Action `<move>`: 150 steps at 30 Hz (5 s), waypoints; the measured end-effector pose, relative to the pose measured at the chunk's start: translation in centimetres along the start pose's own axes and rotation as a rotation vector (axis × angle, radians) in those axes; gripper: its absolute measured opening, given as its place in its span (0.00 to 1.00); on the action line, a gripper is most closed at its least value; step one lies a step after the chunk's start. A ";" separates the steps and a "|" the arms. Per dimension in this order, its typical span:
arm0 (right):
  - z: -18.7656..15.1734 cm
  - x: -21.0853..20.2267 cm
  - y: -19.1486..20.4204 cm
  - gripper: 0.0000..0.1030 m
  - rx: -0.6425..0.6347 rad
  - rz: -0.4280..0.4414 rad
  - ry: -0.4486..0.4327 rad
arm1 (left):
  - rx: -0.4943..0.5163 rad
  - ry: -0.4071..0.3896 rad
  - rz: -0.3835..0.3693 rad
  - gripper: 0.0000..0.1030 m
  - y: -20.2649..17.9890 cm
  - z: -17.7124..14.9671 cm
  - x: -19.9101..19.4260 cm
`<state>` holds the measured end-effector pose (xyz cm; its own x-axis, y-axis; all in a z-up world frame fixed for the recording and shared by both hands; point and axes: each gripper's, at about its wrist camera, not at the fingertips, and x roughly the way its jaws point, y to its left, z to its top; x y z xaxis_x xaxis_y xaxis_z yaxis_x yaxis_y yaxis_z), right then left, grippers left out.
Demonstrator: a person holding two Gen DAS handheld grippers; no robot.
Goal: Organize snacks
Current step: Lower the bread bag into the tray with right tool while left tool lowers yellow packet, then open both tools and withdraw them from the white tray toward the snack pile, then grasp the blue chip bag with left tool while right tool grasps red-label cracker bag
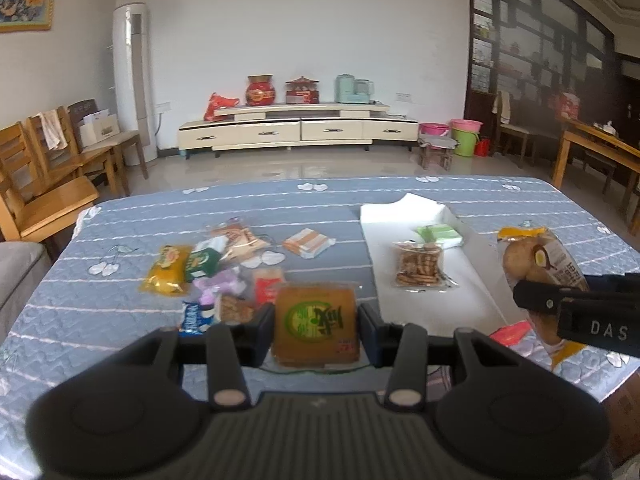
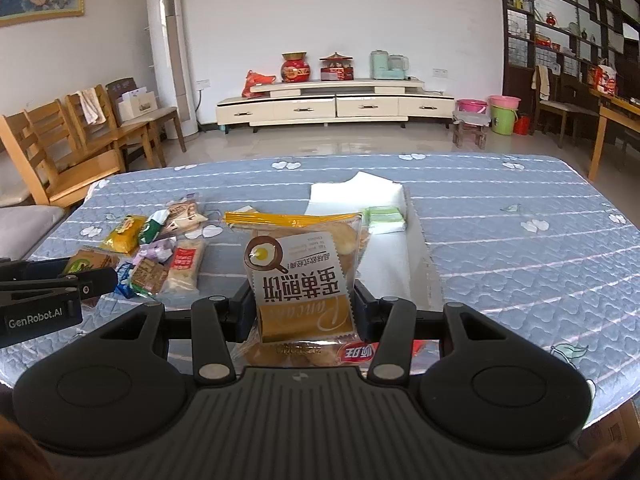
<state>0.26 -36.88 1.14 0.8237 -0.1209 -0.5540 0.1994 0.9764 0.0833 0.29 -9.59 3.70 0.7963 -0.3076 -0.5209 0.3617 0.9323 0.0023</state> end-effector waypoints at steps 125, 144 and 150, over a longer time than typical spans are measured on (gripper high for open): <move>1.3 -2.4 7.9 1.00 -0.043 -0.016 -0.038 | -0.025 0.021 0.086 0.84 1.0 2.6 3.3; 0.4 -0.7 12.5 1.00 -0.106 0.070 -0.005 | -0.127 0.028 0.165 0.84 6.8 0.5 1.7; 0.1 0.1 13.6 1.00 -0.126 0.097 0.011 | -0.157 0.038 0.190 0.84 8.7 -0.4 1.4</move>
<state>3.12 -23.61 2.33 0.8297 -0.0240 -0.5577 0.0506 0.9982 0.0323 4.35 -1.86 2.68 0.8226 -0.1197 -0.5559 0.1254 0.9917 -0.0280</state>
